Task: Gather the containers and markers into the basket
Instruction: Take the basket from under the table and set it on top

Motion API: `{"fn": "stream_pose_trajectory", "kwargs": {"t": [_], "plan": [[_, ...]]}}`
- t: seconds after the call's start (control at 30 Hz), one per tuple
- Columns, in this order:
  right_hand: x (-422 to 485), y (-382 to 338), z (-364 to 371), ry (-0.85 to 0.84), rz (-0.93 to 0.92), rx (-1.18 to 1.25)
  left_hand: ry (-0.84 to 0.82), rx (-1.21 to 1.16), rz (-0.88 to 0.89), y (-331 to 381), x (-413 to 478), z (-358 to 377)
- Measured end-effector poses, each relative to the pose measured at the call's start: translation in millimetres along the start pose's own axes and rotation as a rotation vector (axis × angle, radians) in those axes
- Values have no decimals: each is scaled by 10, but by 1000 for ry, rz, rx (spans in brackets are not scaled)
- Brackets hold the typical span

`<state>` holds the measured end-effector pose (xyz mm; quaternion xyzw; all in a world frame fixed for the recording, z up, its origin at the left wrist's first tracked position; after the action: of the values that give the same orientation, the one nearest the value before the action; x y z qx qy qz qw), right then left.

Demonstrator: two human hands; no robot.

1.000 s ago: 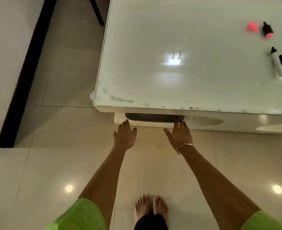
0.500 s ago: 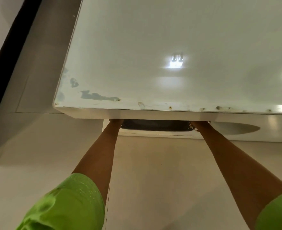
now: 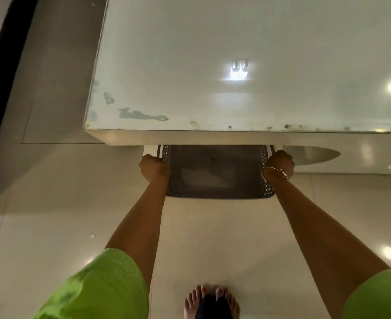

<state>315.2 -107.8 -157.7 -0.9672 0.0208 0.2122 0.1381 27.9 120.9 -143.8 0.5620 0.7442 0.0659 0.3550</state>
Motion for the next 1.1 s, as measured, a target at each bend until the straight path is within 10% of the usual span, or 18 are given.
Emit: {"fn": "stream_pose_trajectory", "kwargs": {"t": [0.5, 1.1], "plan": [[-1913, 551, -2162, -93, 130, -117, 54, -111, -479, -143, -2325, -1994], [-1063, -1494, -3393, 11, -15, 167, 54, -136, 64, 2416, -1092, -2710]]}}
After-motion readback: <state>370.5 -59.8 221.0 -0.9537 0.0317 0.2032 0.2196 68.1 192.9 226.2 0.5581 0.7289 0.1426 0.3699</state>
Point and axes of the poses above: each hand's wrist, its own x-axis towards the middle knuckle, its own z-axis out of the palm, y = z × x, the point moved 8 cm from there along x, towards the middle knuckle, and after that the axes turned 4 degrees about z, right-handed, at the moved point
